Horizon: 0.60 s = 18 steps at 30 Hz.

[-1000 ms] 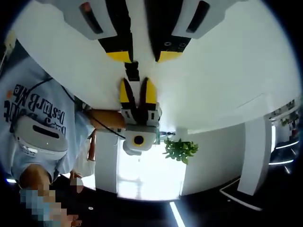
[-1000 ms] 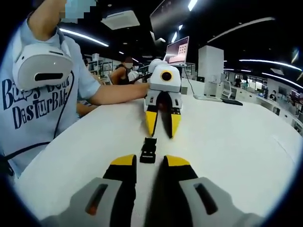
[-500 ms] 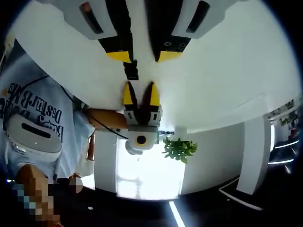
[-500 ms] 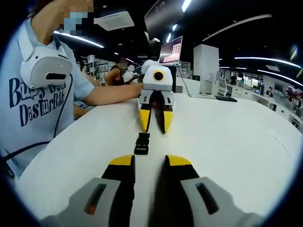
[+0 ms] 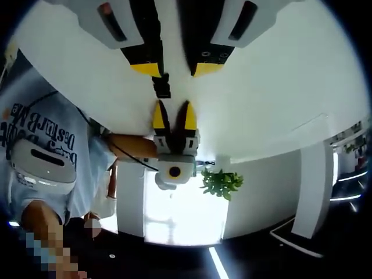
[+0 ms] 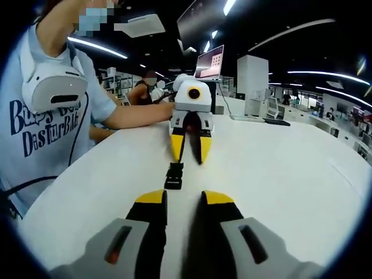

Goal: Snap the two parts of the plastic buckle together until the buckle closes and remains connected.

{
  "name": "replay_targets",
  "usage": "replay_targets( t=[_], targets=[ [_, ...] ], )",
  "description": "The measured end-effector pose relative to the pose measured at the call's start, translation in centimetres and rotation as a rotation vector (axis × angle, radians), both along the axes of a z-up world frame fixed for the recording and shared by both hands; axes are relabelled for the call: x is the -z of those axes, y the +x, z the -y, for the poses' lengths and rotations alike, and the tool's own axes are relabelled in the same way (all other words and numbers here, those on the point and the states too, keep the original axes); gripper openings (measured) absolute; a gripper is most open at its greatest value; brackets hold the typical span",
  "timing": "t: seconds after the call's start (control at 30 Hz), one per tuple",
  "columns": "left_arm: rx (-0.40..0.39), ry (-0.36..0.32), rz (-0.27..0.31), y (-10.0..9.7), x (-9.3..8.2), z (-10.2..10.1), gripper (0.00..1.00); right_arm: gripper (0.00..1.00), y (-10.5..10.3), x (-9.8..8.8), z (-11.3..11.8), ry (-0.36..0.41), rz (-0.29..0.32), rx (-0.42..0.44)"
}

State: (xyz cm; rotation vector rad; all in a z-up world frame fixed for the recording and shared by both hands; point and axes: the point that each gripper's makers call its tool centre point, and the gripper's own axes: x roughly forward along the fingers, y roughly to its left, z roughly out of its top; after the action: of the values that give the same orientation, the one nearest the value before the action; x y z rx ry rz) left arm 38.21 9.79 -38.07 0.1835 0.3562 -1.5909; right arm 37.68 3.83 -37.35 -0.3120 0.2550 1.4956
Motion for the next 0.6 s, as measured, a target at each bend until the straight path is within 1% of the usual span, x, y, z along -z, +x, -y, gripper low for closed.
replay_targets(
  t=[0.6],
  targets=[
    [-0.005,0.0,0.011,0.31,0.05,0.08,0.15,0.21,0.69,0.1,0.26,0.002,0.004,0.011]
  ],
)
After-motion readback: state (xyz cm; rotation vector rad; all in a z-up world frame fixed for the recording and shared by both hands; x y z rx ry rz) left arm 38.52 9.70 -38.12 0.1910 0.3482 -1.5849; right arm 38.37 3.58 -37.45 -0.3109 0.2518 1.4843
